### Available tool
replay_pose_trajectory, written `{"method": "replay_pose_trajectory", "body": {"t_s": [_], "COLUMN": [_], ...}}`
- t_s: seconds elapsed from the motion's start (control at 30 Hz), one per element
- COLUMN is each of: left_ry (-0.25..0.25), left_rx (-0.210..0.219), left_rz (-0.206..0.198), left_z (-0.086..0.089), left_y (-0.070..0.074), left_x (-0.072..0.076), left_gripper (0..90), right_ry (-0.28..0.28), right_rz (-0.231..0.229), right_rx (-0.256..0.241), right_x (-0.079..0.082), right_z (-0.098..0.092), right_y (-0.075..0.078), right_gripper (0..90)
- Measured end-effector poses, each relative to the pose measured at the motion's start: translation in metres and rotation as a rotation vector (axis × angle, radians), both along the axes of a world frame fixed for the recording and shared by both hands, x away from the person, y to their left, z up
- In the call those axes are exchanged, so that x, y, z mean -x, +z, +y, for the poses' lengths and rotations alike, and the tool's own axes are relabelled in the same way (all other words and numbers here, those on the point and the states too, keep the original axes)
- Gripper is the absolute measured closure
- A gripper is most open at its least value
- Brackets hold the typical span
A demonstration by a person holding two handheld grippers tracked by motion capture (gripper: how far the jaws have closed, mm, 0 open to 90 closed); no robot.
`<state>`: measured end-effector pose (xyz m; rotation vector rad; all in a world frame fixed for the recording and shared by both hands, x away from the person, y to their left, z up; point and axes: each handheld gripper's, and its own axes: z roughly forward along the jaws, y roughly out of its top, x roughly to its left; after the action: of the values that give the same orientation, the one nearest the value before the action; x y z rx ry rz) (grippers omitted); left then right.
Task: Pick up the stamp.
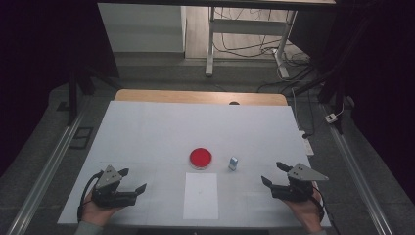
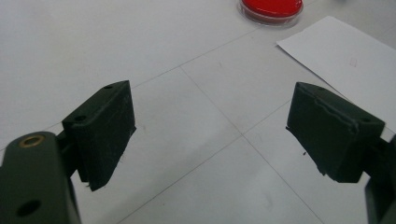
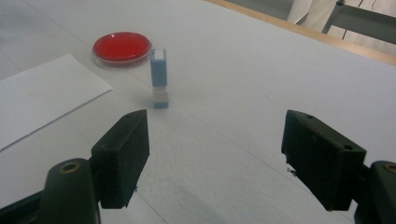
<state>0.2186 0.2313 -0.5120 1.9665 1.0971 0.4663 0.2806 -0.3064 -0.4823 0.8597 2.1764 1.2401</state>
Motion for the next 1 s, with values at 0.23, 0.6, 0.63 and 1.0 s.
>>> {"method": "replay_pose_trajectory", "body": {"t_s": [0.23, 0.6, 0.63, 1.0], "left_ry": [-0.001, -0.005, -0.007, -0.007], "left_rx": [-0.002, -0.005, -0.004, -0.006], "left_rz": [-0.002, 0.001, 0.002, 0.004], "left_z": [0.0, -0.001, -0.002, -0.003], "left_y": [0.0, -0.001, -0.002, -0.002], "left_x": [0.0, -0.001, -0.001, -0.002], "left_gripper": [15.7, 15.8, 15.8, 15.8], "right_ry": [0.015, 0.035, 0.04, 0.063], "right_rz": [-0.004, -0.006, -0.007, 0.002], "right_rx": [-0.007, -0.019, -0.016, -0.012], "right_x": [-0.001, -0.004, -0.005, -0.011], "right_z": [0.007, 0.017, 0.019, 0.033], "right_y": [0.005, 0.012, 0.013, 0.02], "right_gripper": [23.6, 23.7, 23.7, 23.7]}}
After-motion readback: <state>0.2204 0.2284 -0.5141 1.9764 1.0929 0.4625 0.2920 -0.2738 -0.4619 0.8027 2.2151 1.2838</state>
